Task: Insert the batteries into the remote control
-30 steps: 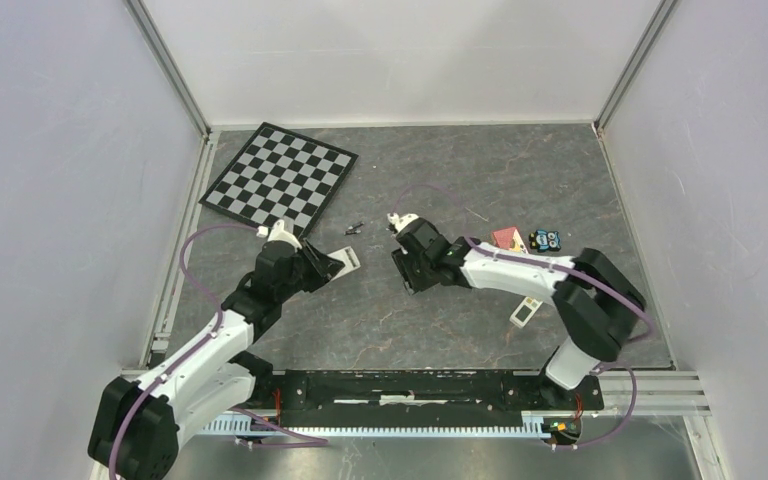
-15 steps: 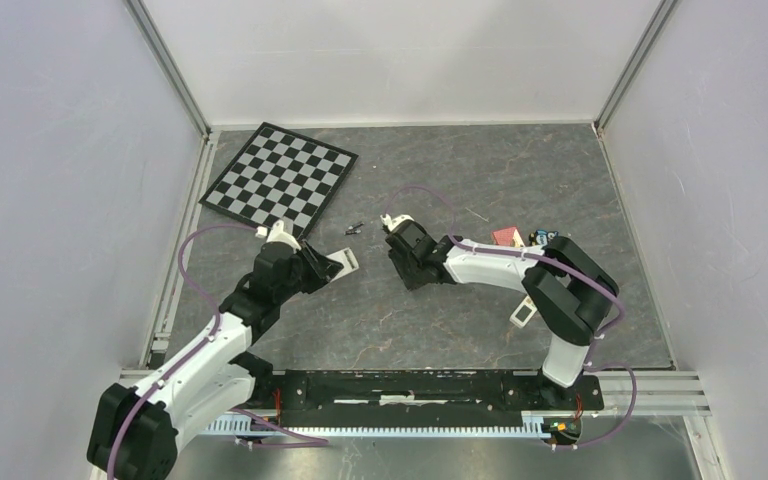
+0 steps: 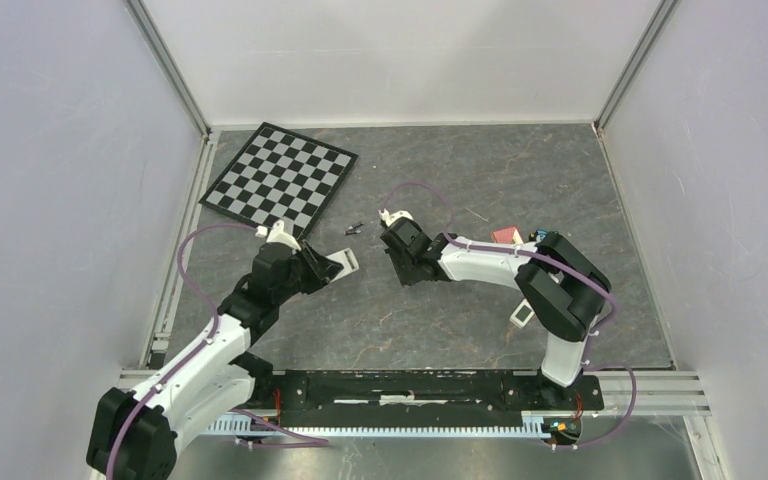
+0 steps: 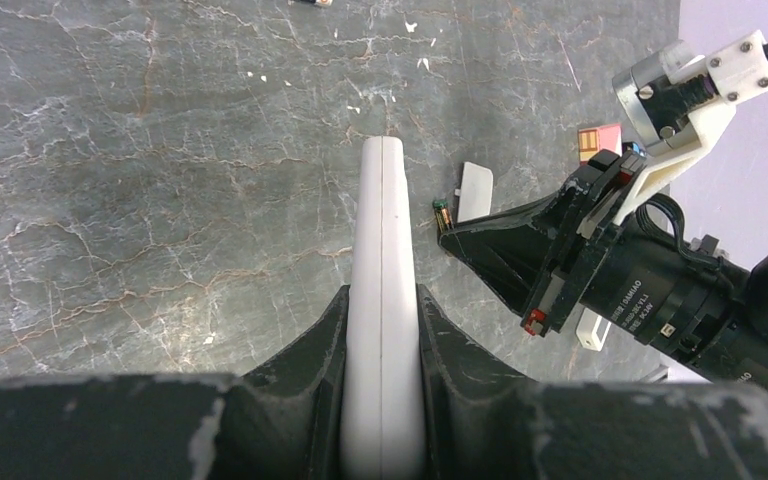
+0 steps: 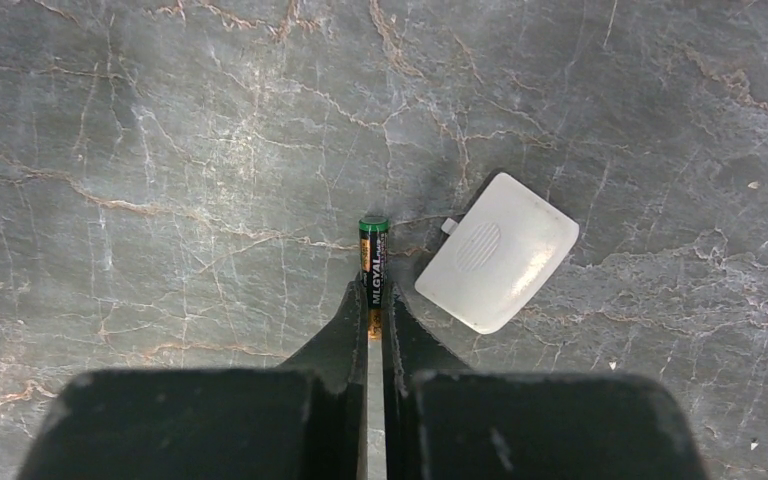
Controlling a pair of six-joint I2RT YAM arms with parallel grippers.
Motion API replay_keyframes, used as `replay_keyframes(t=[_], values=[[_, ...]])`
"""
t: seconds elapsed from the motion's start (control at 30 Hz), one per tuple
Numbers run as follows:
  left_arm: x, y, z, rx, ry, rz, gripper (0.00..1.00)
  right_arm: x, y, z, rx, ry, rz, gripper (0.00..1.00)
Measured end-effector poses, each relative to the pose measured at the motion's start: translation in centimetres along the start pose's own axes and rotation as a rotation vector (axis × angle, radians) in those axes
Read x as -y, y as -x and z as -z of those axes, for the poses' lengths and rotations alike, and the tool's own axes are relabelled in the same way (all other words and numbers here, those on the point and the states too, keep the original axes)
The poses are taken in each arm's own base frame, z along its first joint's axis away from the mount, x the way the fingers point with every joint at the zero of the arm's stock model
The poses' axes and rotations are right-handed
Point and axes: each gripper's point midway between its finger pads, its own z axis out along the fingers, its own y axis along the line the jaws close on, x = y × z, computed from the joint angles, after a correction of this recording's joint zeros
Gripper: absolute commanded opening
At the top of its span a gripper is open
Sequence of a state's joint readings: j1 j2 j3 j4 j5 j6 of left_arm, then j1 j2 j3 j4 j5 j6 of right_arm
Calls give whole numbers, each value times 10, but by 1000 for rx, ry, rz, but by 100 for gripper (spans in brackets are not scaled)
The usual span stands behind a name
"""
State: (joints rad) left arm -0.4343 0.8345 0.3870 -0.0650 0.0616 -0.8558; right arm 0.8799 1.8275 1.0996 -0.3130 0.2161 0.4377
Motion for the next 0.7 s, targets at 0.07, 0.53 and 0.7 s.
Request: replay_keyframes(t=[0.07, 0.53, 0.7], values=[[2, -1, 0, -8, -10, -5, 2, 0, 1, 0, 3, 0, -1, 0], [50, -9, 1, -82, -266, -42, 2, -15, 41, 75, 156, 154, -52, 2], [60, -7, 4, -81, -316, -52, 2, -26, 60, 103, 214, 237, -84, 3]])
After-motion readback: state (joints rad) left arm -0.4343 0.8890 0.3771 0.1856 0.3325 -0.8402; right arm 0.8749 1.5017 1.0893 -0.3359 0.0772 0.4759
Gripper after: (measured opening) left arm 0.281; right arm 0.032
